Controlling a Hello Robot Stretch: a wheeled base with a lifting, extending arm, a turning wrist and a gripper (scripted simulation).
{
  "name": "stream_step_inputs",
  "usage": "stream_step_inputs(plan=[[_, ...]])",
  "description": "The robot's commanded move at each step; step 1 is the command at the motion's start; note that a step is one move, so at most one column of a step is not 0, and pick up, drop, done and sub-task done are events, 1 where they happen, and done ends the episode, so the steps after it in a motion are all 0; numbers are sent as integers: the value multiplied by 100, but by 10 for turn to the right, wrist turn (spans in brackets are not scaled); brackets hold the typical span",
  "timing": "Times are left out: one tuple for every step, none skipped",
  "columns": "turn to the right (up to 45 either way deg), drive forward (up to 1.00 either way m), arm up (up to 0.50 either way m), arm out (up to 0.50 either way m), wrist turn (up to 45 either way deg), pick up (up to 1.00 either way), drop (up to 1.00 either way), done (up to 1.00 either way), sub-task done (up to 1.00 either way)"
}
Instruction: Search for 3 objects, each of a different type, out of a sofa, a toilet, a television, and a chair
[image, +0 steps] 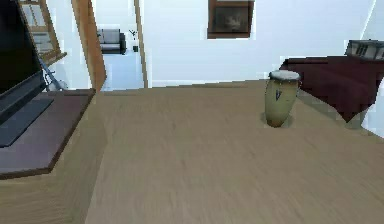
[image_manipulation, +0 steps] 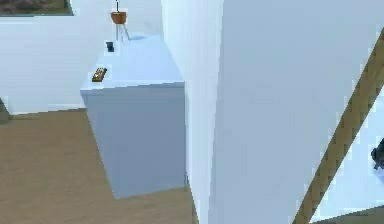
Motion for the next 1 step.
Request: stream_step_inputs(plan=[[300, 0, 0, 0, 0, 0, 0, 0, 0]])
